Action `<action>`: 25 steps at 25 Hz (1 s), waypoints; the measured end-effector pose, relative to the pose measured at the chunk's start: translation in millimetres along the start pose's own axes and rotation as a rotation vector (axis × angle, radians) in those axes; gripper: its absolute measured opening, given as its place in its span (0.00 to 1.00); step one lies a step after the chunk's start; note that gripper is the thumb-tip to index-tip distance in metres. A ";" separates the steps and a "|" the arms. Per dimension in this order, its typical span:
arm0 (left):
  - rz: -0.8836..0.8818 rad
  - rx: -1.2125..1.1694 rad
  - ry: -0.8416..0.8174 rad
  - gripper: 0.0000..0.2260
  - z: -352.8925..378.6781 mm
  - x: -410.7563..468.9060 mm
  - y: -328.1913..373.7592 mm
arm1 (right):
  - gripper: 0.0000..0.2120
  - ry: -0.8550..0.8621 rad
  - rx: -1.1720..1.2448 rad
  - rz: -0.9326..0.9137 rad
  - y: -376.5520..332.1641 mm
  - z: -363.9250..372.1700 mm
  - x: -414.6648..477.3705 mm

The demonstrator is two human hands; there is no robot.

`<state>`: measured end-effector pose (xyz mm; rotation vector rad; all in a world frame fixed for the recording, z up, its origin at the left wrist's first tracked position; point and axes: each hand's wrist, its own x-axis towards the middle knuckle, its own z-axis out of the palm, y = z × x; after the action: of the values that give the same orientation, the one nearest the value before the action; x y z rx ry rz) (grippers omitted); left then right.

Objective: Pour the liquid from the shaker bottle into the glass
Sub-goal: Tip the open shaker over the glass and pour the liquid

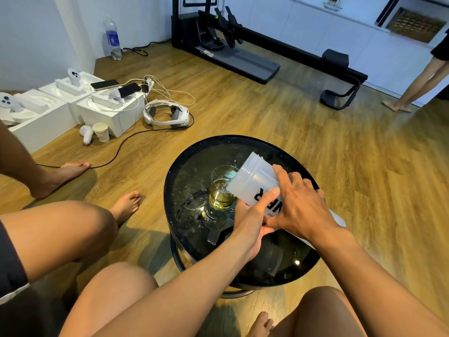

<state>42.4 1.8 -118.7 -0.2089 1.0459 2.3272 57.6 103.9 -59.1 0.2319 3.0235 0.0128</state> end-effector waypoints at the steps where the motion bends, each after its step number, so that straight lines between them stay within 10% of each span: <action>1: 0.001 -0.003 -0.001 0.14 -0.2 -0.1 0.0 | 0.56 0.001 -0.003 0.000 0.2 0.4 -0.2; 25: 0.007 0.004 0.001 0.15 -1.3 0.6 -1.1 | 0.56 0.001 -0.001 0.000 -1.0 -0.5 0.6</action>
<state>42.4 1.7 -120.5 -0.2045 1.0536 2.3313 56.8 103.0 -58.8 0.2313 3.0248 0.0144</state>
